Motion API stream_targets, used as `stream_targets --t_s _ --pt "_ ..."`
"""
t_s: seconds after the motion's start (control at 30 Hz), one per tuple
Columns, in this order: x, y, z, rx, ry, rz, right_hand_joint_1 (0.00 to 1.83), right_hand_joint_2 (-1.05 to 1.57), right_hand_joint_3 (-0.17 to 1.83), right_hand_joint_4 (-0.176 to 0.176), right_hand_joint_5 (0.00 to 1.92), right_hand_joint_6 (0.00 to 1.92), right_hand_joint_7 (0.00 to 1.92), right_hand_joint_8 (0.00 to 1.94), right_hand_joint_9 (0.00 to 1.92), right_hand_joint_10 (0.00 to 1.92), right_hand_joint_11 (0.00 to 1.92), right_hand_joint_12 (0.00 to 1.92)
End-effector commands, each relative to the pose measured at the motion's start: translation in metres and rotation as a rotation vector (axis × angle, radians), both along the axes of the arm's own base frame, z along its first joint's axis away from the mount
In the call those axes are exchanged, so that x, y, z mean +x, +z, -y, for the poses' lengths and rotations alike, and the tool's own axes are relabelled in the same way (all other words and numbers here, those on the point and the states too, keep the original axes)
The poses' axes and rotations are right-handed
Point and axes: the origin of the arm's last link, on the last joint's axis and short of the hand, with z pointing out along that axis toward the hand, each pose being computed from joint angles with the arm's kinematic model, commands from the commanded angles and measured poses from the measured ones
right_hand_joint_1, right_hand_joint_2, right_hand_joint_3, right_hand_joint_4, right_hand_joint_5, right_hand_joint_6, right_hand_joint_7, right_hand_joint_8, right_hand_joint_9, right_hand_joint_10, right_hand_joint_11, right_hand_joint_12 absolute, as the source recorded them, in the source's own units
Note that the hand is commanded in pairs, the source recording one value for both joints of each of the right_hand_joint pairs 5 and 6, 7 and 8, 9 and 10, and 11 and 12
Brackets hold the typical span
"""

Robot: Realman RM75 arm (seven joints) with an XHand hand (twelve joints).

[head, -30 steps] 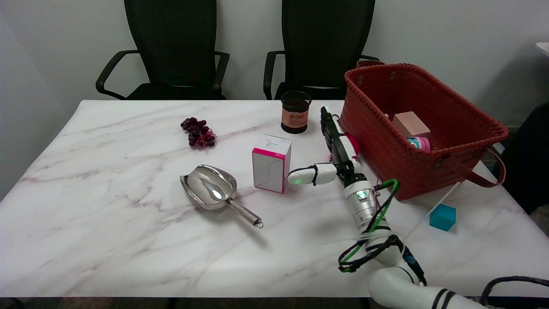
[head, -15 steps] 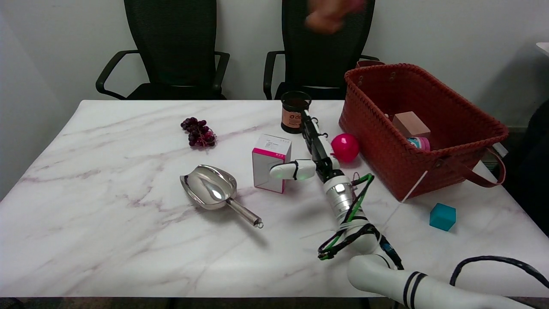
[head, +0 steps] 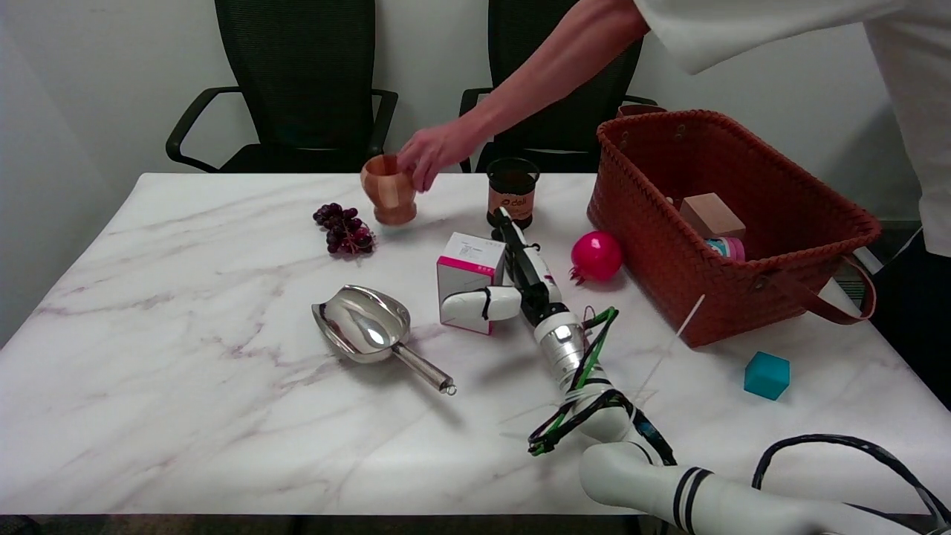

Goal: Pick up the white paper box.

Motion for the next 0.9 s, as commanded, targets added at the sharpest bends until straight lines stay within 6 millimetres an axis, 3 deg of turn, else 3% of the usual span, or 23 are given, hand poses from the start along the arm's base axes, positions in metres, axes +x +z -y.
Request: stream_targets --t_s 0.03,0.33,0.5,0.6,0.67,0.8,0.9 --pt "-0.0117 -0.02 0.0022 0.029 -0.043 0.025 1.11 0.05 -0.14 0.0 0.0 0.0 0.0 0.0 0.06 0.06 0.0 0.0" --pt "-0.0143 -0.0233 0.0042 0.02 -0.053 0.033 1.13 0.13 -0.05 0.0 0.0 0.0 0.03 0.03 0.13 0.13 0.0 0.0" --pt "-0.0151 -0.0239 0.0043 0.007 -0.052 0.043 1.15 0.28 0.03 0.0 0.0 0.0 0.23 0.23 0.24 0.24 0.0 0.0" --pt "-0.0144 -0.0234 0.0042 0.004 -0.047 0.043 1.16 0.35 0.07 0.0 0.03 0.03 0.43 0.43 0.36 0.36 0.13 0.13" --pt "-0.0133 -0.0233 0.0044 0.002 -0.042 0.045 1.16 0.36 0.09 0.0 0.15 0.15 0.52 0.52 0.42 0.42 0.19 0.19" --pt "-0.0114 -0.0223 0.0045 -0.004 -0.032 0.046 1.16 0.44 0.1 0.0 0.65 0.65 0.72 0.72 0.58 0.58 0.32 0.32" --pt "-0.0079 -0.0211 0.0043 -0.017 -0.013 0.054 1.16 0.52 0.08 0.0 0.83 0.83 0.97 0.97 0.7 0.7 0.47 0.47"
